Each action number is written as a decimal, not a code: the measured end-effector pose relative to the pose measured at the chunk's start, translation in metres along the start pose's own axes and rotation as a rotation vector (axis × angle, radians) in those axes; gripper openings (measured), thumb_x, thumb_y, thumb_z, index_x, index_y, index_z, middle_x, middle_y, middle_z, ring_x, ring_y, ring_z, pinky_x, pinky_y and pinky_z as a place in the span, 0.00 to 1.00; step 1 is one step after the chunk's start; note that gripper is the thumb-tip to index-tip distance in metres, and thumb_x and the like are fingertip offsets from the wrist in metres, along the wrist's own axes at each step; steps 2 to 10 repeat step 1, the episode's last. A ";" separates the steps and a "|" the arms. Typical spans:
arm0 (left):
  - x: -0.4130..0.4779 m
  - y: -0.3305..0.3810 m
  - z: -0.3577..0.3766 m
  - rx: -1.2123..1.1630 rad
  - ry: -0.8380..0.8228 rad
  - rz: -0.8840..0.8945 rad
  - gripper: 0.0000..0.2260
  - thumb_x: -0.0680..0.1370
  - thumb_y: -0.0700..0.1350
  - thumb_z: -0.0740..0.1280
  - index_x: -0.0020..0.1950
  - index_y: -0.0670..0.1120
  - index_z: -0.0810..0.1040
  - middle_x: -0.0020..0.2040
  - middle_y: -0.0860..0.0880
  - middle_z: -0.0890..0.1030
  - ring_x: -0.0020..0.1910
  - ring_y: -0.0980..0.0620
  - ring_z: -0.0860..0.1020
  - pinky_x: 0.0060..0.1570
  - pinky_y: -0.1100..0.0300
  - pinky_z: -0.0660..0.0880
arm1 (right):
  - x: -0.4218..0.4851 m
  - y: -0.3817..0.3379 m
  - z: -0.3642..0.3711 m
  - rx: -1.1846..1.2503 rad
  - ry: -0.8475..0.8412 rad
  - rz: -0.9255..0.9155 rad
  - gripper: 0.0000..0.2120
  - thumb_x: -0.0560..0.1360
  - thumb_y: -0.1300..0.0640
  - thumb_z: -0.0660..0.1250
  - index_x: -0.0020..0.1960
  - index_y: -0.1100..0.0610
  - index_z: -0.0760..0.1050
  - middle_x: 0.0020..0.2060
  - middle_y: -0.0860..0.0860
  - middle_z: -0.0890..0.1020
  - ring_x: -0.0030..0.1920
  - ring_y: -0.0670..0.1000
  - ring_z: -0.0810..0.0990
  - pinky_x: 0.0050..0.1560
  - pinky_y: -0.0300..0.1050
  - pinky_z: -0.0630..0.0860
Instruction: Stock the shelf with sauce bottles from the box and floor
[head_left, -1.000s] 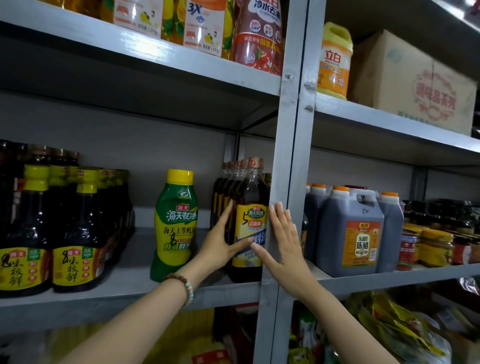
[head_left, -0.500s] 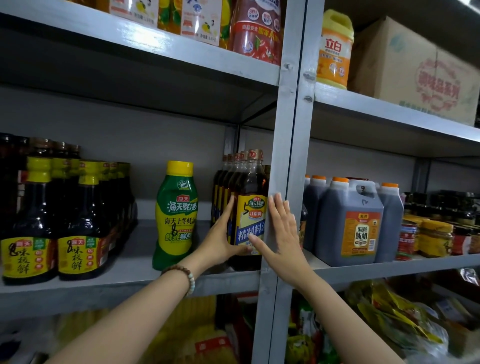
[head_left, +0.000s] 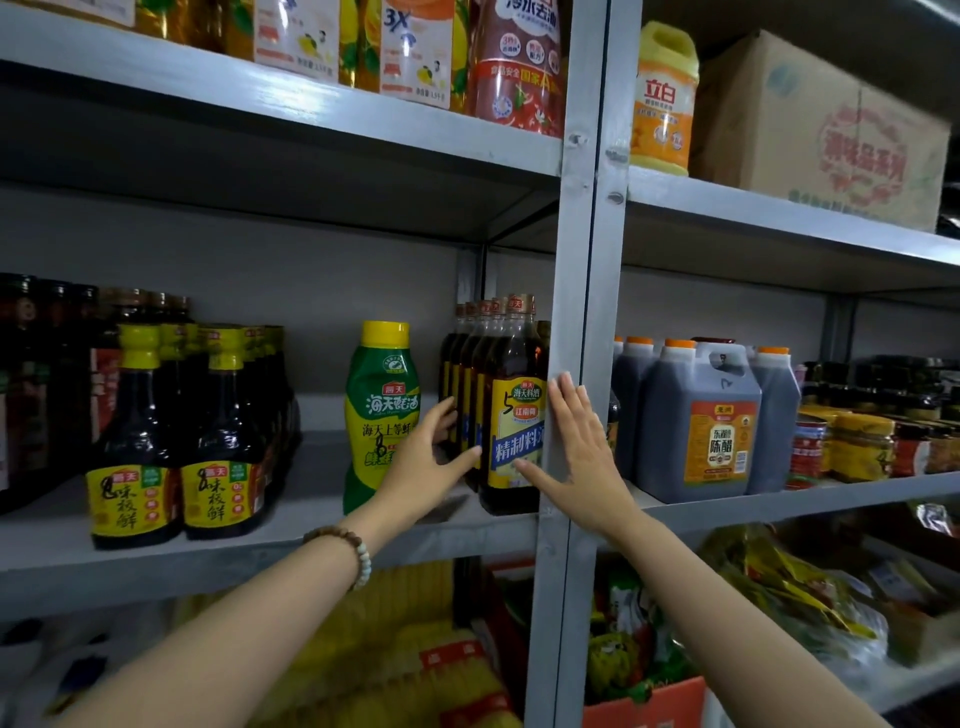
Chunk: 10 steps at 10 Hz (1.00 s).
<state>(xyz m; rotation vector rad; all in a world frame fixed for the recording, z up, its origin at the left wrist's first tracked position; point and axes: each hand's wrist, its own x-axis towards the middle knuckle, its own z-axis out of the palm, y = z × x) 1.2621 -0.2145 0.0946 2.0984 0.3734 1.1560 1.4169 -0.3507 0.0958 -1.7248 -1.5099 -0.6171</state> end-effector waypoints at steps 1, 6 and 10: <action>-0.013 0.010 -0.020 0.044 0.009 0.036 0.27 0.75 0.48 0.70 0.71 0.49 0.65 0.67 0.51 0.73 0.67 0.54 0.70 0.60 0.61 0.68 | -0.006 -0.018 -0.005 0.048 -0.034 0.074 0.44 0.73 0.41 0.65 0.77 0.46 0.38 0.75 0.41 0.37 0.76 0.45 0.37 0.76 0.52 0.46; -0.013 0.010 -0.020 0.044 0.009 0.036 0.27 0.75 0.48 0.70 0.71 0.49 0.65 0.67 0.51 0.73 0.67 0.54 0.70 0.60 0.61 0.68 | -0.006 -0.018 -0.005 0.048 -0.034 0.074 0.44 0.73 0.41 0.65 0.77 0.46 0.38 0.75 0.41 0.37 0.76 0.45 0.37 0.76 0.52 0.46; -0.013 0.010 -0.020 0.044 0.009 0.036 0.27 0.75 0.48 0.70 0.71 0.49 0.65 0.67 0.51 0.73 0.67 0.54 0.70 0.60 0.61 0.68 | -0.006 -0.018 -0.005 0.048 -0.034 0.074 0.44 0.73 0.41 0.65 0.77 0.46 0.38 0.75 0.41 0.37 0.76 0.45 0.37 0.76 0.52 0.46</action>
